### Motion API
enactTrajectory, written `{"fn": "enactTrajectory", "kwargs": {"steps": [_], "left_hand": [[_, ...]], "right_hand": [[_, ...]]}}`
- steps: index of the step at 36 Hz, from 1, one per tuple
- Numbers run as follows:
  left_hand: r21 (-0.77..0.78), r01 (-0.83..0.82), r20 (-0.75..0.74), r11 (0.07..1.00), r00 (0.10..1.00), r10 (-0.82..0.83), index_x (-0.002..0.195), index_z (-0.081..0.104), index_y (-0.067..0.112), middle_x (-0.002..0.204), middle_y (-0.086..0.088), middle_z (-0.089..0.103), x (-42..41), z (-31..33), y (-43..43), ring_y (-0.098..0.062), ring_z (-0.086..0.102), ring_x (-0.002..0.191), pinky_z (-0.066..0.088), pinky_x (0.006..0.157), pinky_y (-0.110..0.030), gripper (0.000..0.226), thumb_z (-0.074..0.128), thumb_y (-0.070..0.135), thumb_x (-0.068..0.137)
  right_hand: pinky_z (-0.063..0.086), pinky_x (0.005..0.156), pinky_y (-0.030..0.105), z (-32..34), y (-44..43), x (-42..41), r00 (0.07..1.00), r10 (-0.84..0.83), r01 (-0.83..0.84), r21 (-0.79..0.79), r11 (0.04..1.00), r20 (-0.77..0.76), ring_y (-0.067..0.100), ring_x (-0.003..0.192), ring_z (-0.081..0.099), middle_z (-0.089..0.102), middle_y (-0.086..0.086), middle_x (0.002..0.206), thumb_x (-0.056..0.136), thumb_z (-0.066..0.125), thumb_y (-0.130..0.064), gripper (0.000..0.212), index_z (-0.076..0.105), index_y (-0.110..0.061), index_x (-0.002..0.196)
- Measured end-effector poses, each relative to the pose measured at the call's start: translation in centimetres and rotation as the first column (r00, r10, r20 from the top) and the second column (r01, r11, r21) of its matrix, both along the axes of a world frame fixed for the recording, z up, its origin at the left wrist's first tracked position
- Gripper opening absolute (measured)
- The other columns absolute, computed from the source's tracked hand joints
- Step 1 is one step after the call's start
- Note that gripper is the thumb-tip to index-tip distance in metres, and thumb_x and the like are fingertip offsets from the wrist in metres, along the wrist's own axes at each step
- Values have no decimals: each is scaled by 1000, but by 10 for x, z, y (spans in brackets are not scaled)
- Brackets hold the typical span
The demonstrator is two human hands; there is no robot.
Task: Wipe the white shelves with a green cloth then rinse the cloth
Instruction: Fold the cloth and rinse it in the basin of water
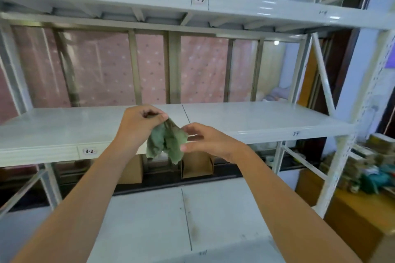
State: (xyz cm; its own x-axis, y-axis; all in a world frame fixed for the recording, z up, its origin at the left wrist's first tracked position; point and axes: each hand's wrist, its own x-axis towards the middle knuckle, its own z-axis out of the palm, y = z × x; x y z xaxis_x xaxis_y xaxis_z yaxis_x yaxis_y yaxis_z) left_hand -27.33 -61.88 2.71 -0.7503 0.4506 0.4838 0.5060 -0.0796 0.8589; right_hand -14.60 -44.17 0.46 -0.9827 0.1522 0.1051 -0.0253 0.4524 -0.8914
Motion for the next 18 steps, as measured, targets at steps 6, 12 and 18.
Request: {"fn": "enactTrajectory", "kwargs": {"steps": [6, 12, 18], "left_hand": [[32, 95, 139, 995, 985, -99, 77, 77, 15, 71, 0, 73, 3, 14, 41, -14, 69, 70, 54, 67, -28, 8, 79, 14, 85], [60, 205, 252, 977, 944, -213, 70, 76, 18, 66, 3, 71, -8, 23, 77, -8, 67, 60, 53, 55, -23, 18, 75, 15, 87], [116, 233, 293, 965, 921, -258, 78, 76, 15, 69, 0, 70, -24, 25, 122, -14, 65, 65, 49, 57, -25, 9, 78, 19, 85]], "right_hand": [[51, 102, 38, -15, 36, 6, 977, -164, 156, -65, 986, -137, 11, 107, 68, 73, -3, 114, 79, 81, -36, 47, 68, -15, 119], [56, 92, 34, -5, 76, 7, 940, -234, 140, -343, 929, -250, 21, 95, 70, 74, 9, 101, 95, 66, -19, 18, 72, -3, 99], [57, 90, 43, 8, 113, -11, 951, -183, 94, -333, 938, -248, 27, 104, 70, 73, 9, 113, 95, 66, -18, 24, 68, -8, 117]]}}
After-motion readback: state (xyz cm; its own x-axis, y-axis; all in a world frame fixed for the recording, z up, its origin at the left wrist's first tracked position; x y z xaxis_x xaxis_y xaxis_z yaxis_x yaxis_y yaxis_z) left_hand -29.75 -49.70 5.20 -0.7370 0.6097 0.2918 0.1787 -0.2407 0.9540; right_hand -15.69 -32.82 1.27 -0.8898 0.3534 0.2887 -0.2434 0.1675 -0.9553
